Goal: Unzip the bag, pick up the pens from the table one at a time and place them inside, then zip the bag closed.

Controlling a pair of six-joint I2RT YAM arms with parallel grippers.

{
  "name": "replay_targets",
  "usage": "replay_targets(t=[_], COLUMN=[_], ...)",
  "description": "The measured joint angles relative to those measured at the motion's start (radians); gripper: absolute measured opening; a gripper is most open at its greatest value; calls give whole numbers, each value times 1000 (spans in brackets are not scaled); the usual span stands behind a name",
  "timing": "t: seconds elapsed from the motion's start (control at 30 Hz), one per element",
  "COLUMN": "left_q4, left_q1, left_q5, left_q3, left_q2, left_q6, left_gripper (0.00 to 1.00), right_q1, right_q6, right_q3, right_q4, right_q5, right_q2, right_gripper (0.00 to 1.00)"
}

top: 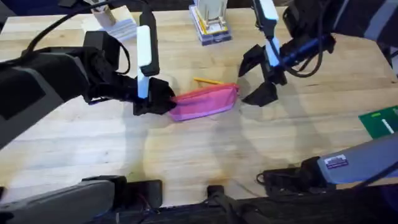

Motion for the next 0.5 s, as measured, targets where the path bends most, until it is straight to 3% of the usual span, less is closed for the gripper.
replay_targets(t=[0.3, 0.37, 0.4, 0.5], left_q4=[0, 0, 0, 0], left_q1=[0, 0, 0, 0], left_q5=[0, 0, 0, 0], left_q3=[0, 0, 0, 0], left_q2=[0, 0, 0, 0], left_q6=[0, 0, 0, 0], left_gripper=[42, 42, 42, 42], right_q1=[28, 29, 30, 30], right_q6=[-8, -8, -10, -10], right_q3=[0, 0, 0, 0], right_q4=[35, 36, 36, 36], right_q5=[-1, -1, -3, -3], right_q2=[33, 36, 36, 36], right_gripper=[948, 863, 773, 701])
